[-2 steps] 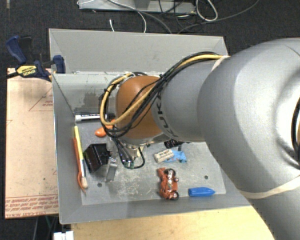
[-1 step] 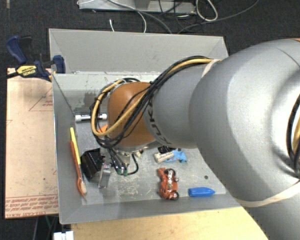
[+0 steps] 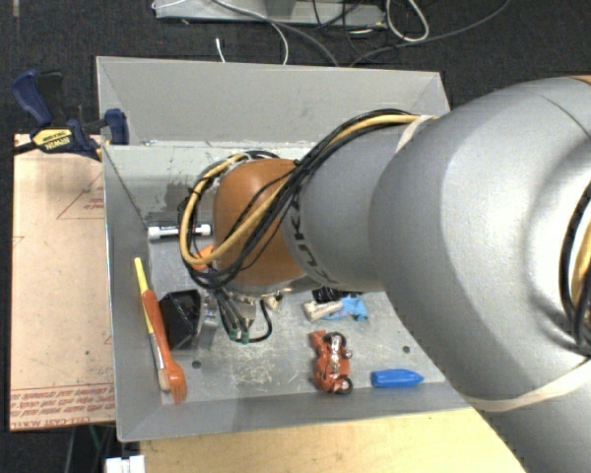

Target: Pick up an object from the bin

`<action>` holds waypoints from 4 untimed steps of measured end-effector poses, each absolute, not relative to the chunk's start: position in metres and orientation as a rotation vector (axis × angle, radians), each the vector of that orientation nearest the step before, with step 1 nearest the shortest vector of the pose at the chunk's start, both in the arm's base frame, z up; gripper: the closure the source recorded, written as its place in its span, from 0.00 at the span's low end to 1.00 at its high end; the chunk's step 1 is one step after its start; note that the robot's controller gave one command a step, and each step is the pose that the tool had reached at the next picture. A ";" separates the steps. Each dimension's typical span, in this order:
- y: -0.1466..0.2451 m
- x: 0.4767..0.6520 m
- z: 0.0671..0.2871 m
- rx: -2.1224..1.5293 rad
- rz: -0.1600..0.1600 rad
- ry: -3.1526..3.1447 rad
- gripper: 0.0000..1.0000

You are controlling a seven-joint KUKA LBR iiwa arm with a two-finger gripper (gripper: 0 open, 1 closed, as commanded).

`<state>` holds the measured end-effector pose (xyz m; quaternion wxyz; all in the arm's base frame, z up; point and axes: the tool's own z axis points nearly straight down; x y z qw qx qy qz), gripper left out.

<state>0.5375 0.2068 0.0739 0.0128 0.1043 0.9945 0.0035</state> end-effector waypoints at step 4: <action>0.206 0.536 0.151 0.327 0.010 3.105 1.00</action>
Offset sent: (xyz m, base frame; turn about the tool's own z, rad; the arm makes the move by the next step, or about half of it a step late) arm 0.0000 -0.0002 0.0405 0.0011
